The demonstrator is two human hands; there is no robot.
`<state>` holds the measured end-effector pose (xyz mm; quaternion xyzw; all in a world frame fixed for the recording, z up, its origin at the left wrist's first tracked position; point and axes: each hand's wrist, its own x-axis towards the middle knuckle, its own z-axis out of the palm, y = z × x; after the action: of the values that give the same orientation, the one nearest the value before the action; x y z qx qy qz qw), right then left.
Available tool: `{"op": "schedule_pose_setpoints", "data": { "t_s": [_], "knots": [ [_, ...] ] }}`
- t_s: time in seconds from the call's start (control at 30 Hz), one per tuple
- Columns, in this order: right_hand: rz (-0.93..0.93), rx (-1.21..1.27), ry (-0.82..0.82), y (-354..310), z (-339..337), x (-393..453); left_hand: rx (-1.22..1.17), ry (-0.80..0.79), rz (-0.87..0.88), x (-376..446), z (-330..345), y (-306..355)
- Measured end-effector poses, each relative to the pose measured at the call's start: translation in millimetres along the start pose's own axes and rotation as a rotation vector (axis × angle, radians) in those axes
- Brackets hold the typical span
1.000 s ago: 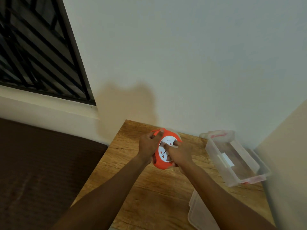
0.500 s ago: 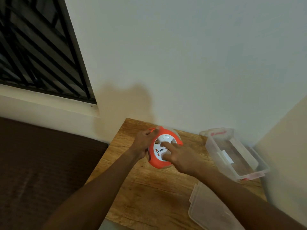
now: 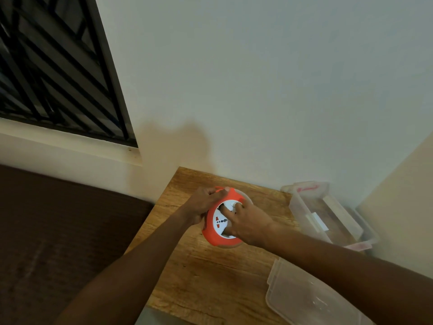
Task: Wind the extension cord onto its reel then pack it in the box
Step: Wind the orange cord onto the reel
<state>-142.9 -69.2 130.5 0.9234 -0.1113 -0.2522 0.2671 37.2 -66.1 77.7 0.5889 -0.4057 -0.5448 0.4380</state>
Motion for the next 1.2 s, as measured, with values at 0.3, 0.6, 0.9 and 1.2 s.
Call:
{"op": "schedule_pose_setpoints", "data": {
  "t_s": [0.3,0.6,0.9,1.2],
  "knots": [
    [-0.055,-0.079,0.009,-0.5,-16.9,14.2,0.197,-0.137,-0.061,6.5,-17.6,19.8],
    [0.012,0.056,0.098,15.6,-12.9,13.0,0.006,-0.176,-0.036,4.9,-19.5,13.6],
    [0.299,0.300,0.166,12.5,-7.9,11.8,-0.082,0.039,0.123,8.3,-9.3,9.8],
    [0.289,0.553,0.152,8.2,13.6,9.9,-0.203,0.056,0.071,4.5,-5.2,-7.0]
  ]
}}
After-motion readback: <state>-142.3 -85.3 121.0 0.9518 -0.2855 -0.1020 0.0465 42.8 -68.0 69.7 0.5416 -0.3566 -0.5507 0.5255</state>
